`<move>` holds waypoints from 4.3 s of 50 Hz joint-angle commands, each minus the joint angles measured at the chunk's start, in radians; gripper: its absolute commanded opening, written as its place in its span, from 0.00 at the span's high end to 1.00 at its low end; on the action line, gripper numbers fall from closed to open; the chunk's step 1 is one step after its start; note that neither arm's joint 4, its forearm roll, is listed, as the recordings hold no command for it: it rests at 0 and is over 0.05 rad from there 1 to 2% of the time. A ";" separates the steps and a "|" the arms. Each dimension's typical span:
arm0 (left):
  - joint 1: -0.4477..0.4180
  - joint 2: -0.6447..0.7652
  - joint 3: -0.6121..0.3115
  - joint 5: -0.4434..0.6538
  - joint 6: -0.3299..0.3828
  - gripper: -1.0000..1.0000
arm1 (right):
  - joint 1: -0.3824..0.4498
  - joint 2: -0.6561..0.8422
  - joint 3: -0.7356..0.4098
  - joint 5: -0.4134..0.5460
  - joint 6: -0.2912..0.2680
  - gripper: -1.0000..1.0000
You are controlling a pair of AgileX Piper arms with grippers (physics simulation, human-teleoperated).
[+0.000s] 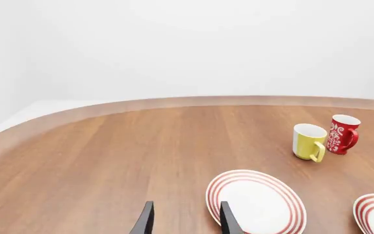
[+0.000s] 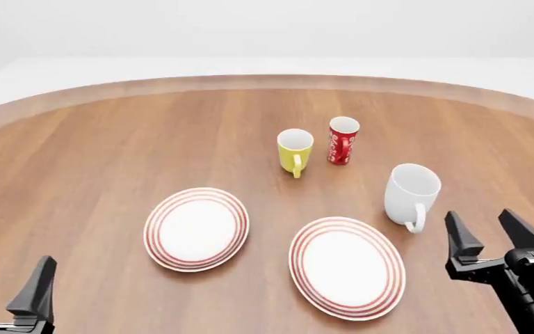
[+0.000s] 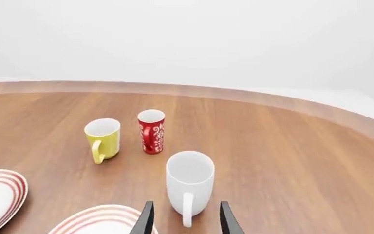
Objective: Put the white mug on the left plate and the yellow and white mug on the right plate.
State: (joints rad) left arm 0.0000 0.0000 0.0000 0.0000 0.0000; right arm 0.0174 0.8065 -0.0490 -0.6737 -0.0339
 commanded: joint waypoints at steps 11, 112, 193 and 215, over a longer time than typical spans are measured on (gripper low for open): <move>0.000 0.000 0.000 0.000 0.000 0.00 | -0.008 0.351 -0.056 -0.242 0.003 0.00; 0.000 0.000 0.000 0.000 0.000 0.00 | 0.006 1.074 -0.286 -0.445 0.038 0.00; 0.000 0.000 0.000 0.000 0.000 0.00 | 0.264 0.519 -0.322 -0.106 -0.056 1.00; 0.000 0.000 0.000 0.000 0.000 0.00 | 0.421 0.569 -0.423 -0.070 -0.028 1.00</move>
State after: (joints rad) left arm 0.0000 0.0000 0.0000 0.0000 0.0000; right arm 0.3724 1.3561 -0.4244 -0.7608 -0.0761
